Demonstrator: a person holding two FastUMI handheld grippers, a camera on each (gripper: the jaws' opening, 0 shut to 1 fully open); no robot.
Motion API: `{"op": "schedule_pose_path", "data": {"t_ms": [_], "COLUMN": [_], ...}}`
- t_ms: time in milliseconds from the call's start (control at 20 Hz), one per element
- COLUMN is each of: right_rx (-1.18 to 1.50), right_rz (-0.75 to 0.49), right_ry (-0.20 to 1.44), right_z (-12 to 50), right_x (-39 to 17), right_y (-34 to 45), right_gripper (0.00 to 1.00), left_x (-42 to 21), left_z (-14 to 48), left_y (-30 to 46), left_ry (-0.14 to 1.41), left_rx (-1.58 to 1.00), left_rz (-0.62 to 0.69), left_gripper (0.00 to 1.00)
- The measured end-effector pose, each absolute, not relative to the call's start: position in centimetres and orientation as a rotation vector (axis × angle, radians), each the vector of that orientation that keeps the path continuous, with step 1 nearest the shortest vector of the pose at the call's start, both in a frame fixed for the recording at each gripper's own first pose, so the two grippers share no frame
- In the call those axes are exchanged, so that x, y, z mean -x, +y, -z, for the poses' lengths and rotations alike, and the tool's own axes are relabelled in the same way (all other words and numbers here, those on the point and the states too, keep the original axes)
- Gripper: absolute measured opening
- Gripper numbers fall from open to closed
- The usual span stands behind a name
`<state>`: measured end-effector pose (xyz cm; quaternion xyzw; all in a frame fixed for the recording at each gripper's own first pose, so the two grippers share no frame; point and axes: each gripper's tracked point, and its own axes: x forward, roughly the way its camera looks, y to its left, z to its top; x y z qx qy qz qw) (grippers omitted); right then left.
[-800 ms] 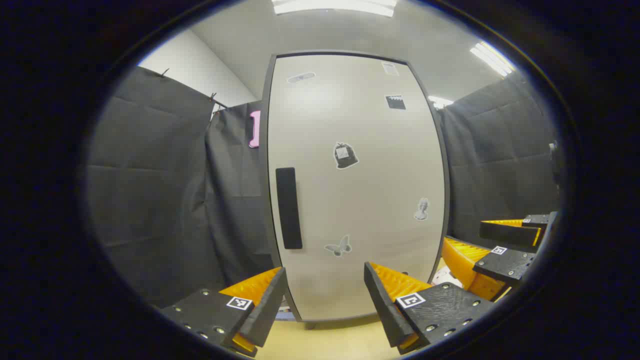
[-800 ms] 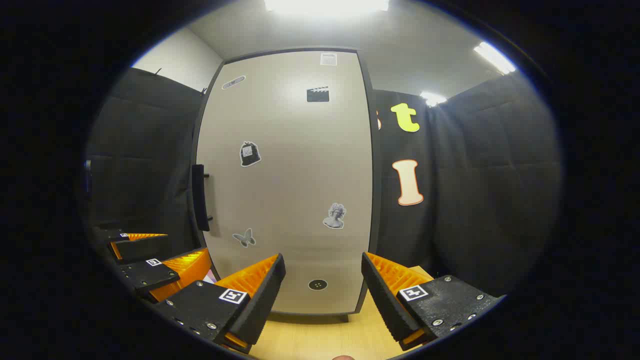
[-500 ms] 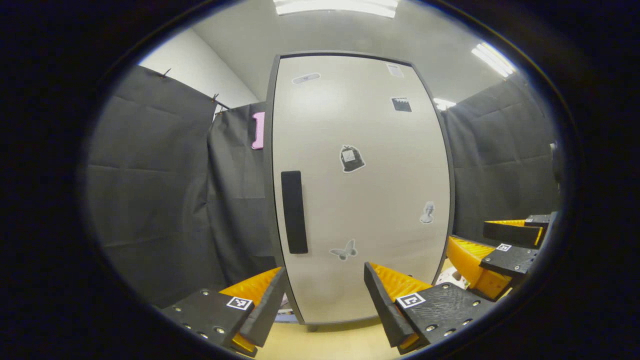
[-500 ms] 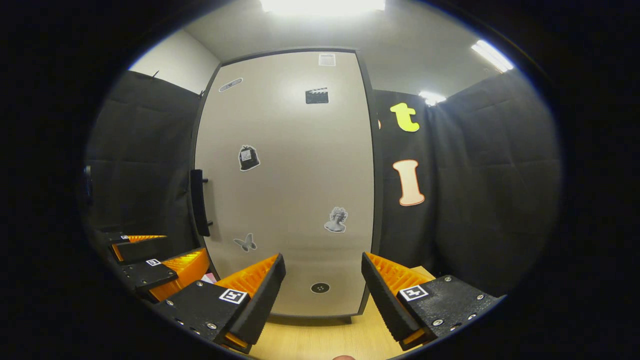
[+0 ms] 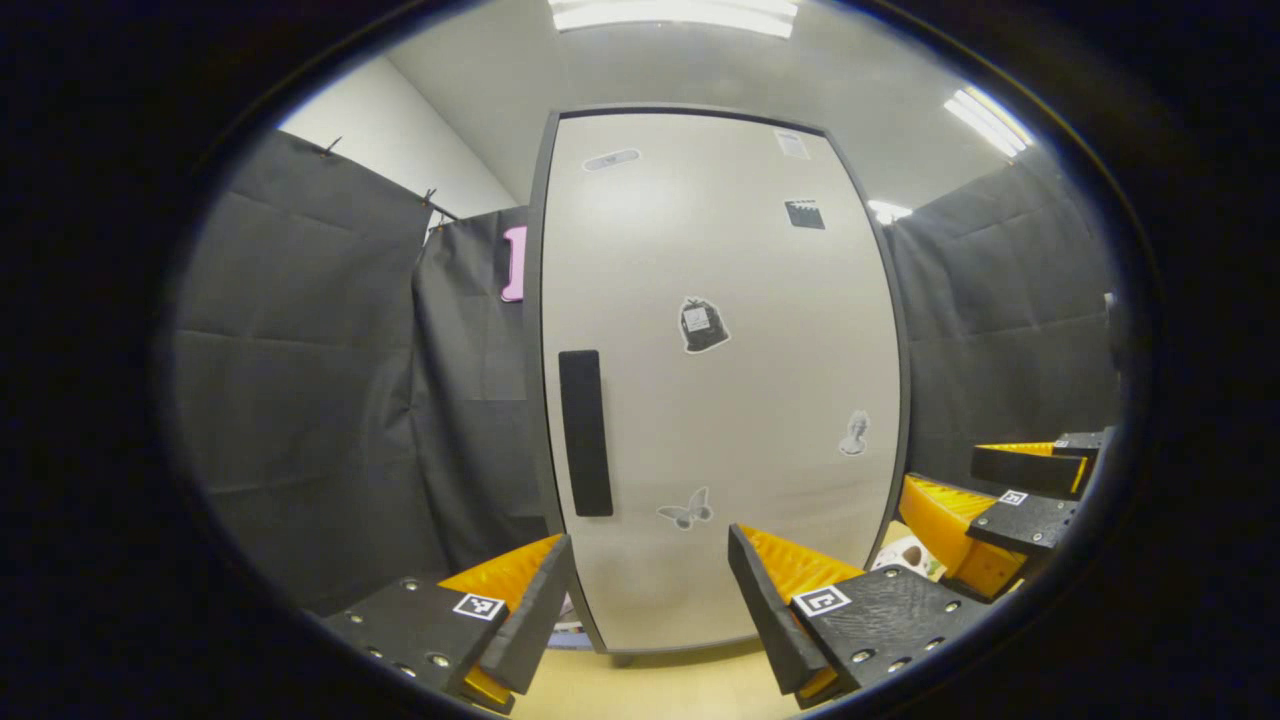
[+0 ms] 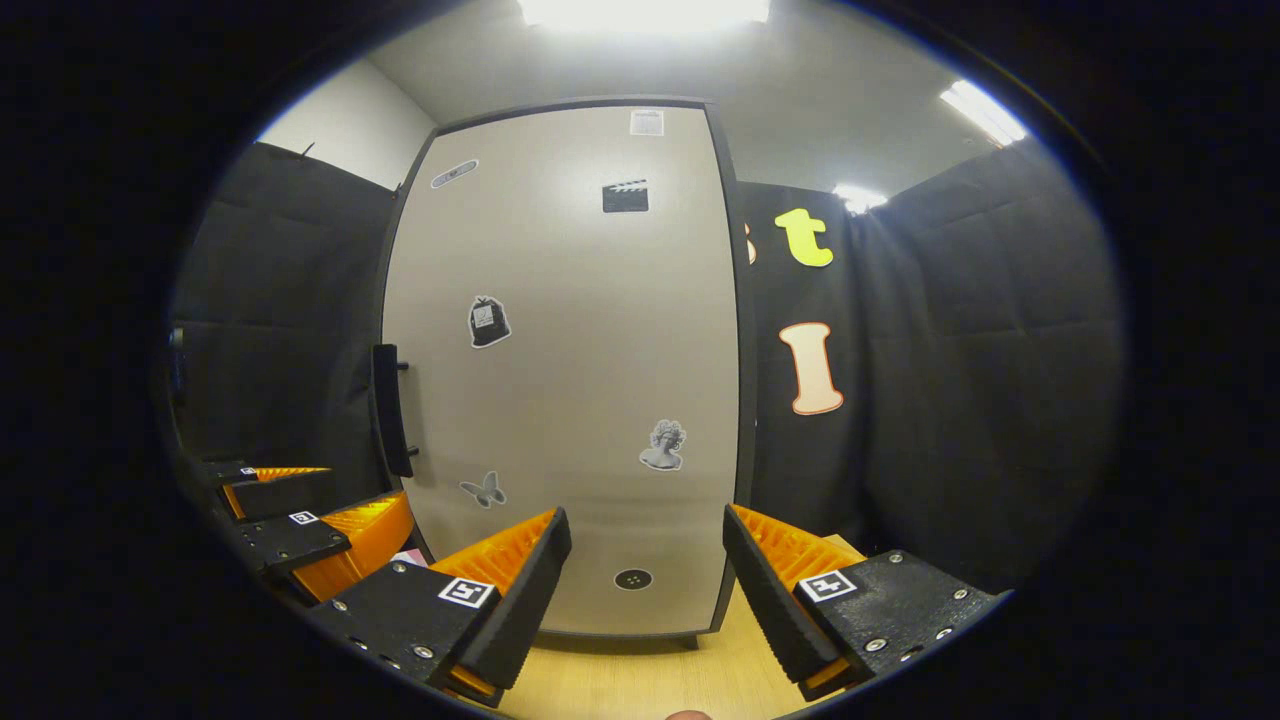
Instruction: Open the cabinet door with the right hand, grasp the bottle in the cabinet with the left hand and place it on the coaster, then close the cabinet door with the right hand.
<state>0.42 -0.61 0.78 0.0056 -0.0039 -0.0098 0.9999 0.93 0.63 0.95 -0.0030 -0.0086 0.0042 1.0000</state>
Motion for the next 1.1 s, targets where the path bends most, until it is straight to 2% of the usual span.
{"op": "schedule_pose_path", "data": {"t_ms": [50,100,150,200,250,300,350,400,450,600,650,700,1100], "right_rx": [-0.011,-0.01,-0.009,-0.01,-0.01,-0.009,-0.007,-0.005,-0.004,-0.002,-0.002,-0.001,0.02], "right_rz": [0.018,0.017,0.015,0.011,0.007,0.004,0.003,0.0,-0.003,-0.003,-0.003,-0.003,-0.042], "right_ry": [-0.007,-0.006,-0.004,-0.003,-0.003,-0.004,-0.003,-0.002,-0.002,0.0,0.001,0.001,-0.033], "right_z": [-0.8,-0.7,-0.7,-0.7,-0.7,-0.7,-0.7,-0.6,-0.6,-0.5,-0.5,-0.6,-2.3], "right_x": [-0.4,-0.5,-0.5,-0.5,-0.5,-0.5,-0.5,-0.6,-0.5,-0.7,-0.7,-0.8,-2.2], "right_y": [-0.6,-0.5,-0.4,-0.3,-0.2,0.0,0.1,0.1,0.2,0.1,0.0,0.0,1.7], "right_gripper": [0.95,0.9,0.9,0.95,0.95,0.95,0.95,0.94,0.94,0.95,0.95,0.95,0.95], "left_x": [-1.0,-0.9,-1.0,-0.9,-1.0,-1.1,-1.1,-1.2,-1.2,-1.2,-1.1,-1.0,1.0], "left_z": [-1.0,-1.1,-1.1,-1.1,-1.1,-1.1,-1.2,-1.2,-1.2,-1.2,-1.2,-1.2,-0.8], "left_y": [0.7,0.8,0.9,0.8,0.9,0.9,1.0,1.0,1.0,1.0,1.1,1.1,3.4], "left_ry": [-0.018,-0.02,-0.021,-0.021,-0.022,-0.023,-0.023,-0.023,-0.023,-0.023,-0.023,-0.024,-0.04], "left_rx": [0.003,0.002,0.002,0.001,-0.001,-0.002,-0.003,-0.003,-0.002,-0.002,-0.002,-0.001,0.0], "left_rz": [-0.011,-0.013,-0.012,-0.011,-0.014,-0.014,-0.015,-0.015,-0.014,-0.016,-0.017,-0.016,-0.048], "left_gripper": [0.88,0.88,0.88,0.88,0.94,0.88,0.88,0.95,0.88,0.88,0.94,0.88,0.88]}}
